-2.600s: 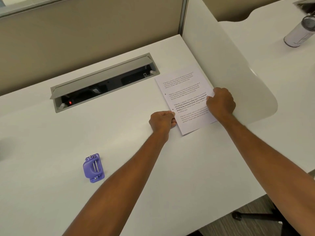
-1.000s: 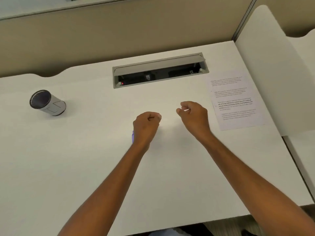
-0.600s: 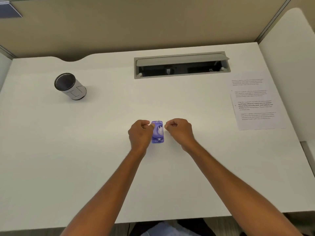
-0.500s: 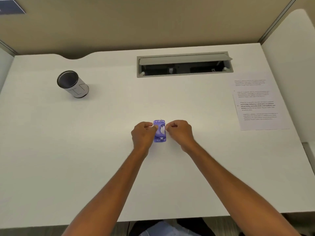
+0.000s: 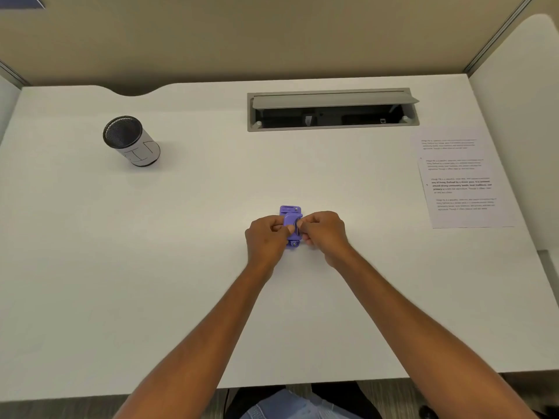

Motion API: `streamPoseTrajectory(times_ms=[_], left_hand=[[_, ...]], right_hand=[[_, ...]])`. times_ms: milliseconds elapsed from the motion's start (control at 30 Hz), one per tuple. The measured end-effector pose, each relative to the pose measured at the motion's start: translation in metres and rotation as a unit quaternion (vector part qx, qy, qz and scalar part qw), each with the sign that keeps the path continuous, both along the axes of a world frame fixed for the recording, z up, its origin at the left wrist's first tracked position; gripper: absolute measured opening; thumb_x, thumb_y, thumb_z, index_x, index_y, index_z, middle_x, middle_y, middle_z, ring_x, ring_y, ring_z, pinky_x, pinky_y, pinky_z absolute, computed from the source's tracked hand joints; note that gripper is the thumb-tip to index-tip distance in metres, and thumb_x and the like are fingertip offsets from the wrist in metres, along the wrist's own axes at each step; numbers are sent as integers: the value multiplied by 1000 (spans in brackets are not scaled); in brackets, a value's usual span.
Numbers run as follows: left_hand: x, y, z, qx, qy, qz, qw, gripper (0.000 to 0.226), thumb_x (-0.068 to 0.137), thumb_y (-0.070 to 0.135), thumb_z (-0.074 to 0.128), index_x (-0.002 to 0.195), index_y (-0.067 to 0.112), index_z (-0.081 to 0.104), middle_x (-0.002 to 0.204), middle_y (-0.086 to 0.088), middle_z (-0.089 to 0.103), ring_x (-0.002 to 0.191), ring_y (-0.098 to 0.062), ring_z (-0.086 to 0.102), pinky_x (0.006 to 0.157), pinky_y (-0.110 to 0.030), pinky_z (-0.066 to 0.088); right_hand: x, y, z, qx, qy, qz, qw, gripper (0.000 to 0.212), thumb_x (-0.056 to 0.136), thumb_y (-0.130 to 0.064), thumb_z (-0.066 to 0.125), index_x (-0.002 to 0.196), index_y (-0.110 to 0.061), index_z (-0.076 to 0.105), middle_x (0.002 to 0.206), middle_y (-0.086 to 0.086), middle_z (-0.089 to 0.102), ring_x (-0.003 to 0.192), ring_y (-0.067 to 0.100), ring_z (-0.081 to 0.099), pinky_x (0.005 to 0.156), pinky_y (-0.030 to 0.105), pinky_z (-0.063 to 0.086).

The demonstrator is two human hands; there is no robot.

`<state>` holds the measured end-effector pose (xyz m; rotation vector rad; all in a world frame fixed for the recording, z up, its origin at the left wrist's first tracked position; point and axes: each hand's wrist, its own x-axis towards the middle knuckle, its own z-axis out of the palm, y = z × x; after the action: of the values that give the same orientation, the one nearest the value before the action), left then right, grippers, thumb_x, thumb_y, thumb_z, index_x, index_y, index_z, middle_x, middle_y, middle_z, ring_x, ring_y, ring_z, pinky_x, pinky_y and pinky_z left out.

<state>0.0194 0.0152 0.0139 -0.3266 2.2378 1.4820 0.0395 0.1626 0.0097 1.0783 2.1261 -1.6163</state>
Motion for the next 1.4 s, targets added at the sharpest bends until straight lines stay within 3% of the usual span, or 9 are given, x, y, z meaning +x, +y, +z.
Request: streamPoseTrajectory(times_ms=[100,267,400,633,833,933,1067,1233,1400], left_hand=[[4,2,2,-3,28,-5,1000,32,94,13,79,81,41,80,76,18,81,78,-9,77,72,-23,60],[12,4,-1,-32,70,-33,997,14,97,15,80,107,21,88,87,9,84,83,-12,78,72,-17,58],[12,5,-4,-33,82,-33,996,18,96,15,82,112,21,88,82,23,77,83,6,74,70,-4,54],[13,2,-1,-25,70,-33,997,20,97,15,82,116,20,87,87,17,80,76,17,71,71,-3,53],[6,-20,12,17,52,9,998,19,95,14,82,110,24,88,78,27,80,80,5,77,75,-11,60],[0,-41,20,33,56,30,997,19,96,14,81,109,26,88,91,13,85,91,-13,82,84,-24,65],[-9,-75,30,27,76,41,996,28,99,14,74,96,41,84,84,17,84,86,-12,79,74,-16,61],[-25,-134,37,-17,86,64,994,22,102,14,65,102,20,87,94,-8,85,93,-37,76,87,-45,61],[-43,-190,43,-51,94,85,991,24,103,14,63,103,16,87,96,-13,85,94,-42,77,90,-49,61]], right_hand=[[5,2,1,11,22,-9,1000,15,95,-12,74,87,-1,79,83,14,81,68,18,70,74,36,63],[12,1,1,10,31,-20,999,10,97,-9,74,91,-5,80,88,14,82,75,21,75,80,38,67],[16,1,2,17,43,-27,999,11,96,-10,73,88,-9,81,85,12,81,74,19,74,80,40,66],[17,-1,3,17,43,-26,999,11,97,-12,73,91,-9,81,85,12,81,70,17,72,81,42,66],[8,-15,9,-1,50,-12,999,11,97,-15,75,87,-14,81,84,8,81,73,17,71,78,37,63],[-4,-35,14,-13,56,1,998,9,96,-17,76,90,-12,81,90,9,83,76,19,73,77,37,63],[-21,-65,18,-48,56,24,997,9,94,-14,76,91,-7,80,90,13,82,71,15,71,67,29,58],[-46,-122,23,-84,47,59,994,11,93,-9,72,92,-1,79,88,17,81,74,18,69,71,32,58],[-72,-181,25,-101,46,90,990,11,91,-7,71,89,0,79,78,8,76,71,18,67,69,30,59]])
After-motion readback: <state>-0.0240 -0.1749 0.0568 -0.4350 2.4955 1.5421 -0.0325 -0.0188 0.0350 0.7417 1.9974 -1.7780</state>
